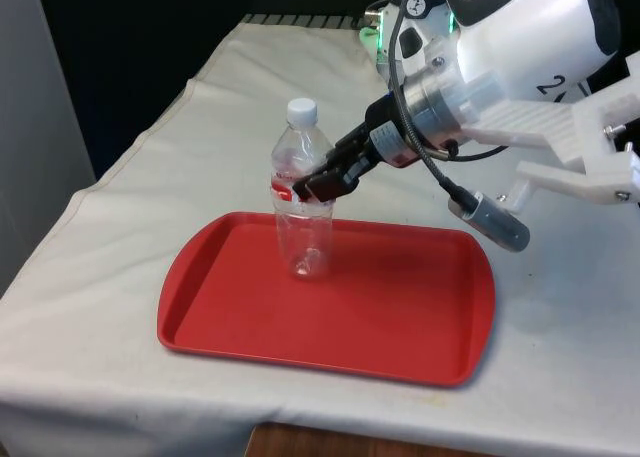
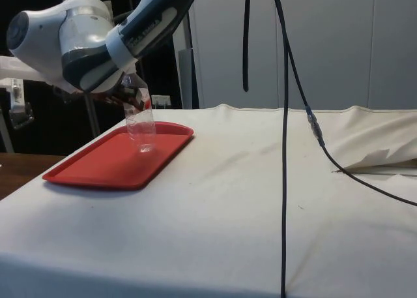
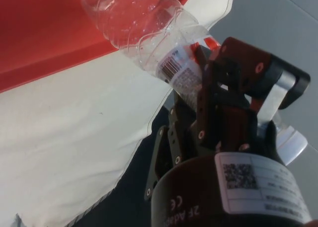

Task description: Place the bottle upright on the tray.

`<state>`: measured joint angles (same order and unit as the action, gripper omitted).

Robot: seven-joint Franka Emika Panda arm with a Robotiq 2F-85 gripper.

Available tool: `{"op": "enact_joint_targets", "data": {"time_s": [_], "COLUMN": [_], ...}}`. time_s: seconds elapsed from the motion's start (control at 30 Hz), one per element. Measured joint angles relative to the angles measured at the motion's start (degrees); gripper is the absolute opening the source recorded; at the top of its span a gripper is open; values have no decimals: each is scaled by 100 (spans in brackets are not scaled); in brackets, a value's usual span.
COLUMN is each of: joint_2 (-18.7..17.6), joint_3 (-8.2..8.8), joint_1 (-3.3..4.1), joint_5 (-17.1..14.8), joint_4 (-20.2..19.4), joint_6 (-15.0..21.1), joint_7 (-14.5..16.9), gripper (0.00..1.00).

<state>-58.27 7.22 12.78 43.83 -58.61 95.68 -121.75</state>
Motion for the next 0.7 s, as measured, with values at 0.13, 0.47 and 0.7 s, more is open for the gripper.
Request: {"op": "enact_joint_targets", "data": {"time_s": [0.13,0.47,0.7], "joint_2": [0,-11,-17], "joint_3": [0,-11,-29], "joint_1": [0,-17,-63], "joint_5": [0,-40,-126], "joint_4": [0,-17,-17], "joint_6": [-6,-6,52], "joint_7": [0,-17,-17], "gripper": [14,14,14]}}
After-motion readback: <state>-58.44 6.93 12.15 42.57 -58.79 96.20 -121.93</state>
